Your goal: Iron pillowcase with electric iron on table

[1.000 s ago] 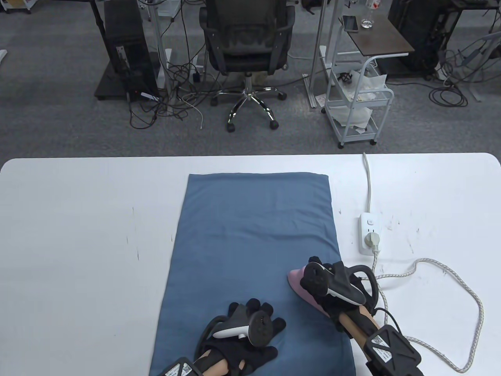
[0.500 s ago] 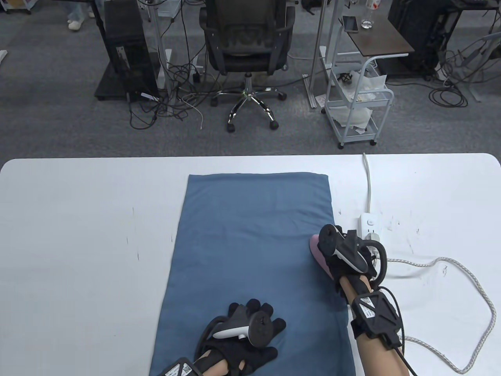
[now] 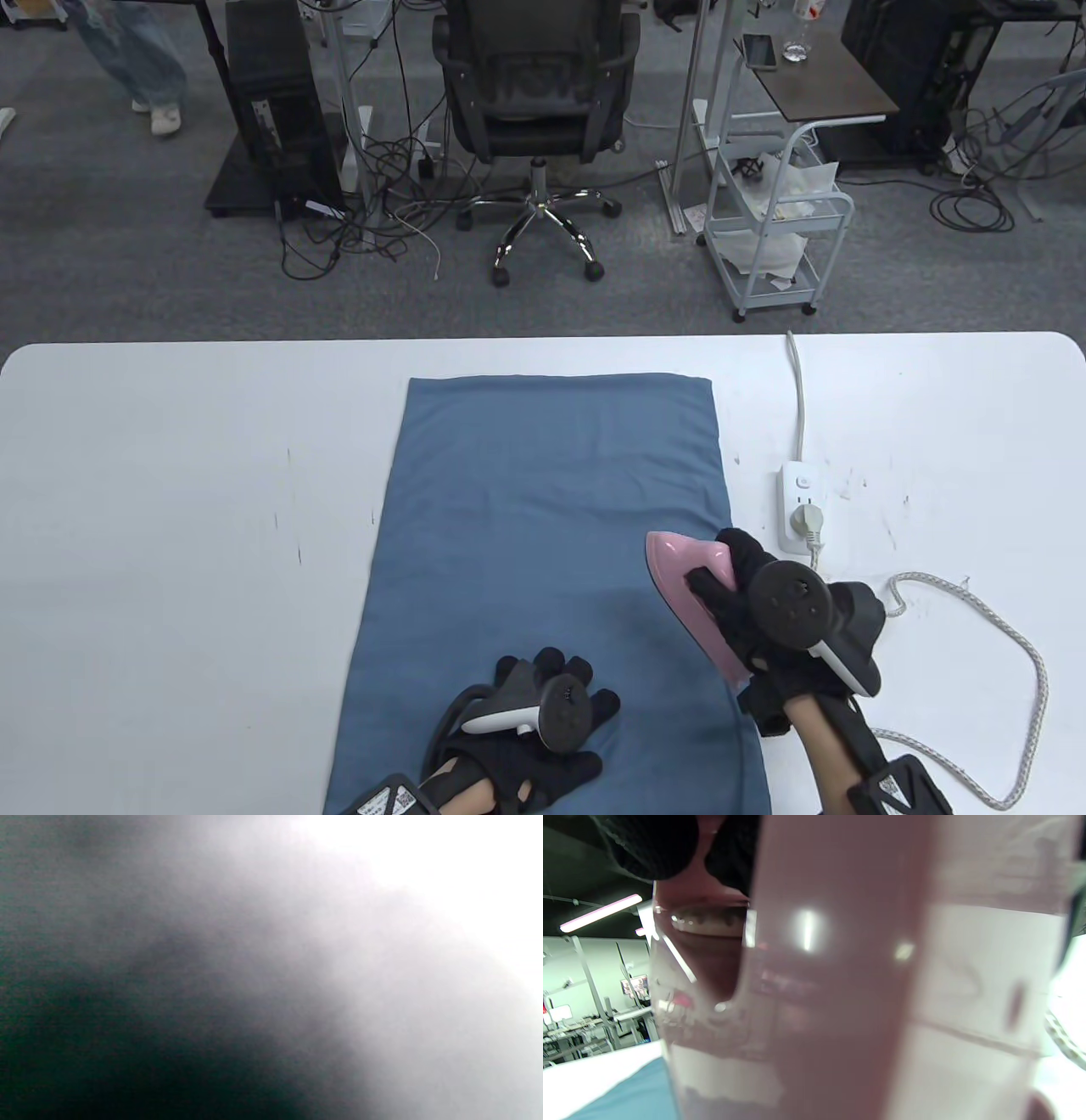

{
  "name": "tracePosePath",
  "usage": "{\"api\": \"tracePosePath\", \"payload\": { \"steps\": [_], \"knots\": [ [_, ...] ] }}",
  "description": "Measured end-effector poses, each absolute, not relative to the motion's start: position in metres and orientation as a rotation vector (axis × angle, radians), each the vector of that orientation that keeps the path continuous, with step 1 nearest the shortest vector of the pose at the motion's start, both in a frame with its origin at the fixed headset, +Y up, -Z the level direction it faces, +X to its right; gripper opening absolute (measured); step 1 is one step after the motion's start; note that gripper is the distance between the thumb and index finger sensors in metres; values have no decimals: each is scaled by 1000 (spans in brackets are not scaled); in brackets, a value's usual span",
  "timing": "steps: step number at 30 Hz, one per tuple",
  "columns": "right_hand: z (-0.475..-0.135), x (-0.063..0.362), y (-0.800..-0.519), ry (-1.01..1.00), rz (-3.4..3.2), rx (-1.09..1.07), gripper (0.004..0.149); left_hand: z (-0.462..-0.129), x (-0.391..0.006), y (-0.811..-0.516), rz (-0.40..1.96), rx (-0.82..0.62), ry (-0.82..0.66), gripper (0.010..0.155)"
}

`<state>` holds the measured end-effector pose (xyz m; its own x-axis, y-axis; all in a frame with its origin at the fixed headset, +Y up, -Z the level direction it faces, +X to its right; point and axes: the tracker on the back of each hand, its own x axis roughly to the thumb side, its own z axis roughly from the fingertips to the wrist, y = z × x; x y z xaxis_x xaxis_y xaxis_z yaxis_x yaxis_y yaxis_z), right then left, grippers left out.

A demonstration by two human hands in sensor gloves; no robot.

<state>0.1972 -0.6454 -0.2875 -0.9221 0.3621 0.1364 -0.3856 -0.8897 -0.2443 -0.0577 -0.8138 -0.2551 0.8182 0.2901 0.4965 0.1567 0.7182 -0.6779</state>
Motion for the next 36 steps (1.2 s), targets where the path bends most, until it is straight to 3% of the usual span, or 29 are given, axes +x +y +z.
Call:
{"api": "tracePosePath", "payload": {
  "steps": [6,10,15,23,29,36],
  "knots": [
    [-280,203,-638,-417,2708,130,63,-256,-58,-812,89,-765,-627,71],
    [-282,207,-638,-412,2708,123,63,-264,-55,-794,64,-698,-641,72],
    [-283,207,-638,-414,2718,125,64,-296,-54,-782,53,-630,-581,71],
    [-284,210,-637,-416,2714,132,64,-349,-70,-801,97,-638,-438,71],
    [-286,214,-638,-410,2718,124,64,-341,-78,-810,104,-717,-450,72],
    [-293,200,-652,-349,2770,182,64,-300,-89,-814,151,-751,-433,72]
  ]
}}
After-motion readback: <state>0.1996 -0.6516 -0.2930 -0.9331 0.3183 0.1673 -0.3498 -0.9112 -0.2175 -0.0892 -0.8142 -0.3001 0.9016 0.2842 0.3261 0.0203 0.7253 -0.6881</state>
